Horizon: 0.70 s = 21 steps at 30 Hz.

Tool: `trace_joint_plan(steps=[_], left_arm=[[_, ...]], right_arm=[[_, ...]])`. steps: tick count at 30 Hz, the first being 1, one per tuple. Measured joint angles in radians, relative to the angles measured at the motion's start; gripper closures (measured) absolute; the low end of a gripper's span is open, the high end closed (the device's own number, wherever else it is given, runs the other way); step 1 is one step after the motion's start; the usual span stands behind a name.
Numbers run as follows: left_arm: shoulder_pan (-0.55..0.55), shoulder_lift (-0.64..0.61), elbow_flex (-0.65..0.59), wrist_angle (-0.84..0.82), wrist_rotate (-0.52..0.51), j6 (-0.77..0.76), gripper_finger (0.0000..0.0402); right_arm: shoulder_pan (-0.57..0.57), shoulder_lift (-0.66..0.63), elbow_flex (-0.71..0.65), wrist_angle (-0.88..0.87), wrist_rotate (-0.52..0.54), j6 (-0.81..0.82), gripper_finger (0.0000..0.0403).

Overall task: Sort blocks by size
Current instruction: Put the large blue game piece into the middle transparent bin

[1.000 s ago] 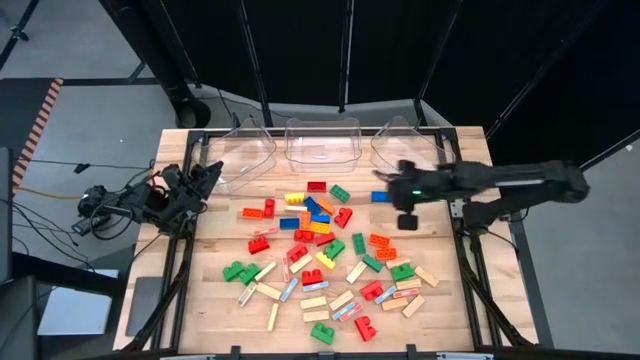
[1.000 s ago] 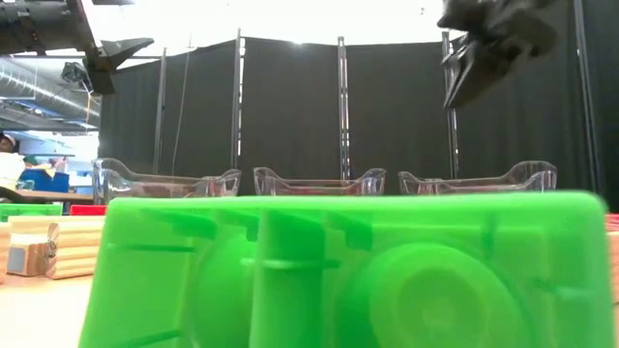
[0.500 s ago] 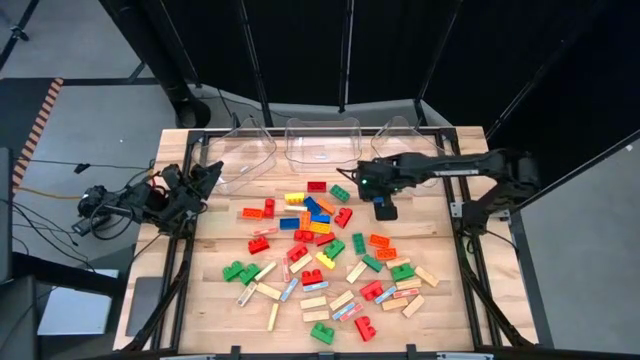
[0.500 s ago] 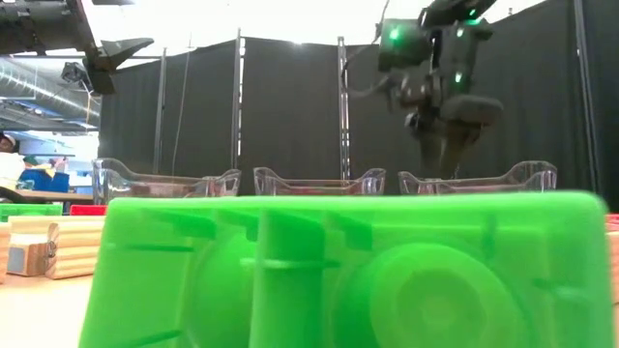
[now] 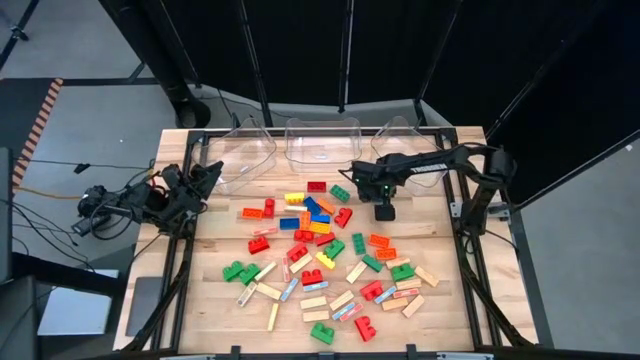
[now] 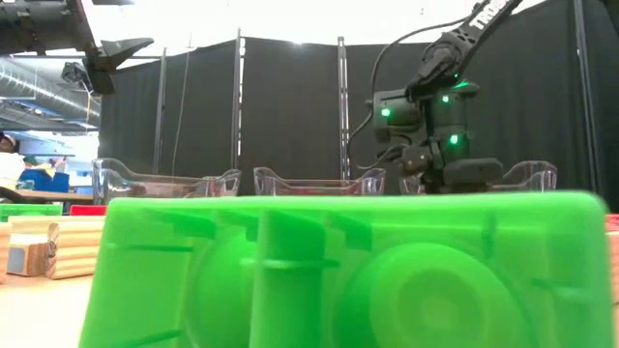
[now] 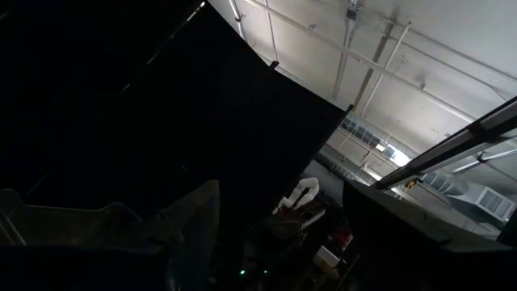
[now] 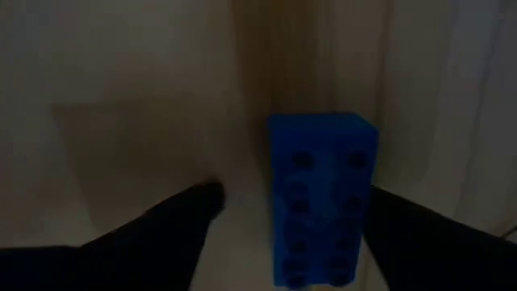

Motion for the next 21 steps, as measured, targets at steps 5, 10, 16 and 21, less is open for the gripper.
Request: trace_joint_plan(steps=[5, 10, 16, 21], left_arm=[[0.000, 0.000, 0.000, 0.000, 0.000, 0.000, 0.0133], [0.000, 0.000, 0.000, -0.002, 0.000, 0.000, 0.0133], [0.000, 0.000, 0.000, -0.002, 0.000, 0.000, 0.0133], [0.000, 0.000, 0.000, -0.002, 0.000, 0.000, 0.0133]], right_arm=[[0.016, -0.016, -0.005, 0.026, 0.012, -0.012, 0.0258], [0.031, -0.035, -0.007, 0.028, 0.015, 0.029, 0.0245], [0.084, -0.119, 0.070, 0.019, 0.011, 0.083, 0.0245], [0.087, -0.177, 0.225, 0.090, 0.073, 0.080, 0.0245]])
